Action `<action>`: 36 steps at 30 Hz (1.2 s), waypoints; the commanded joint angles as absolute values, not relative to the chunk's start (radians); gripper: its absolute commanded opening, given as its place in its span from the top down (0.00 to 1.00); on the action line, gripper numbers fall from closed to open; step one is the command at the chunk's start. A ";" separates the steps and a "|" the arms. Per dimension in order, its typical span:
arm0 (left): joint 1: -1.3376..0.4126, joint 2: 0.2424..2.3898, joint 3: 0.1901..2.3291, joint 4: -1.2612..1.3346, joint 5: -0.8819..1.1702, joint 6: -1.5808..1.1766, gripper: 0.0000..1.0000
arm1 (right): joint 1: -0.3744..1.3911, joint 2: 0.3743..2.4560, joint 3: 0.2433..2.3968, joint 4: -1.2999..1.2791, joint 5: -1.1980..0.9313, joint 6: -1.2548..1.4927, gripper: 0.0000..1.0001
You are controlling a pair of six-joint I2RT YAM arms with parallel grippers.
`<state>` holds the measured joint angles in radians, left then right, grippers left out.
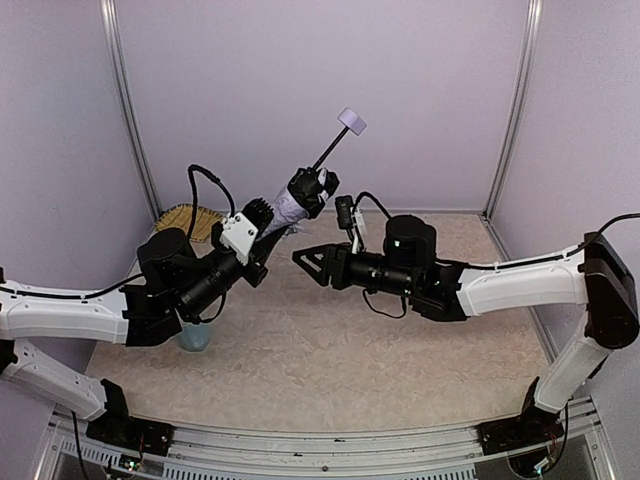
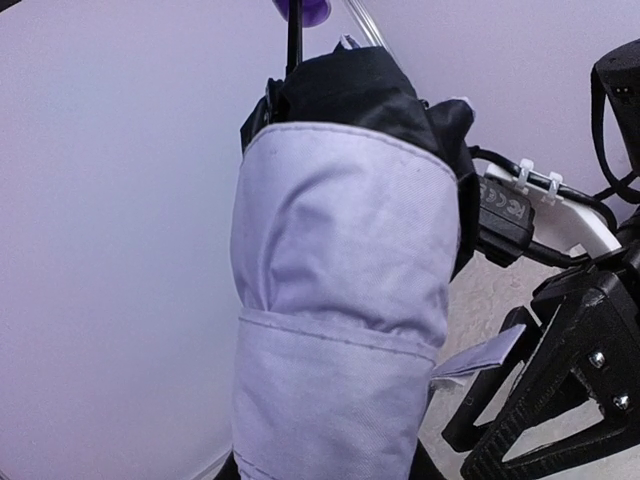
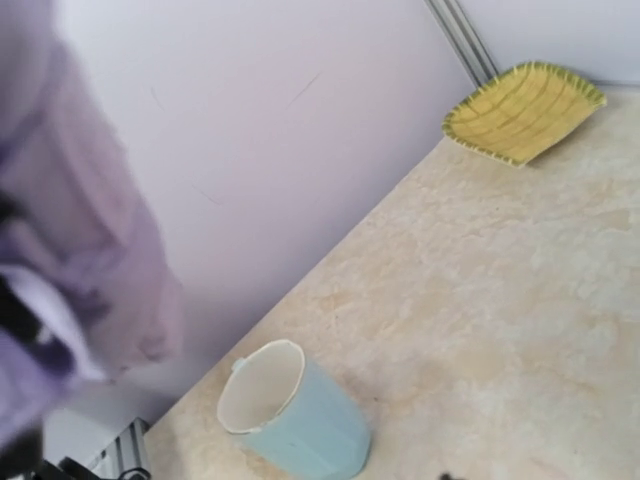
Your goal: Put away the umbrella
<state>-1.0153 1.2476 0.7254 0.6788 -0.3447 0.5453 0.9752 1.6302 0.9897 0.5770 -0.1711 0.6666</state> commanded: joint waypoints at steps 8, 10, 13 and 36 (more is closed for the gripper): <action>-1.012 1.197 0.712 0.768 -0.353 0.636 1.00 | 0.971 1.560 0.952 0.699 -0.426 0.673 0.30; -1.012 1.195 0.708 0.769 -0.355 0.649 1.00 | 0.963 1.538 0.931 0.710 -0.448 0.722 0.29; -1.015 1.199 0.701 0.781 -0.354 0.663 1.00 | 0.959 1.524 0.933 0.730 -0.451 0.785 0.29; -1.038 1.208 0.686 0.806 -0.336 0.688 1.00 | 0.914 1.624 0.969 0.847 -0.439 1.079 0.48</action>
<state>-1.0294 1.2293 0.6785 0.7086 -0.3473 0.6823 0.9207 1.5875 0.9241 0.8207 -0.4160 1.0576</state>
